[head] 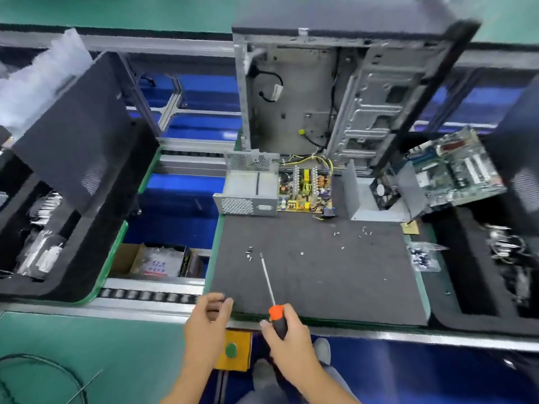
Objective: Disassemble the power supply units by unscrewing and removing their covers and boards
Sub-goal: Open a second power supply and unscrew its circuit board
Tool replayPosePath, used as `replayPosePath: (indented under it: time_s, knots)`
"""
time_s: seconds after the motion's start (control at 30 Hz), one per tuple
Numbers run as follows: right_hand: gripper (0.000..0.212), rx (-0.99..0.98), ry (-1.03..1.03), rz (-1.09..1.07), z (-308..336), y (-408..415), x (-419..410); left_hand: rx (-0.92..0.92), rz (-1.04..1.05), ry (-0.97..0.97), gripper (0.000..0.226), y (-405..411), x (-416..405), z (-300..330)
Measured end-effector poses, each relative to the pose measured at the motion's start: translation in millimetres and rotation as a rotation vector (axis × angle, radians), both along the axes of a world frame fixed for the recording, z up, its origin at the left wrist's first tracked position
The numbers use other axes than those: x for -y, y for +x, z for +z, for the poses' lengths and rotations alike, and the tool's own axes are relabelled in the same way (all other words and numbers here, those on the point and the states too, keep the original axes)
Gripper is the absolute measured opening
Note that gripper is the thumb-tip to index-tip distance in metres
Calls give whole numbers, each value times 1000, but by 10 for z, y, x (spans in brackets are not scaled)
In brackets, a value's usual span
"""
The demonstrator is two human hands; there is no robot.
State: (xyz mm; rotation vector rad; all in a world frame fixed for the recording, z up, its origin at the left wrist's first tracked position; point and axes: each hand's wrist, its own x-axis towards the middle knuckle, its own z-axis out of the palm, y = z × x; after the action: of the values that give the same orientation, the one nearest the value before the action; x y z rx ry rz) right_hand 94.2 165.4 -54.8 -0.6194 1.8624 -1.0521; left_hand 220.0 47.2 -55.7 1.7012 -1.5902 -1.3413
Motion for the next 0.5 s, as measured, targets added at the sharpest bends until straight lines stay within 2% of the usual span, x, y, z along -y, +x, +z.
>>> replayPosePath:
  time_s: [0.07,0.13,0.3,0.5]
  knots:
    - [16,23,-29,-83,106,-146,-45,-23,-3,-57,13,-196,-16,90]
    - [14,39,-40,-146,200,-298,-117,-65,-100,-24,9,-400,-49,144]
    - [21,89,-85,-285,445,-675,-349,-135,-349,60,27,-914,-257,166]
    - [32,172,-91,-455,628,-1124,-643,-233,-392,195,33,-1527,-670,206]
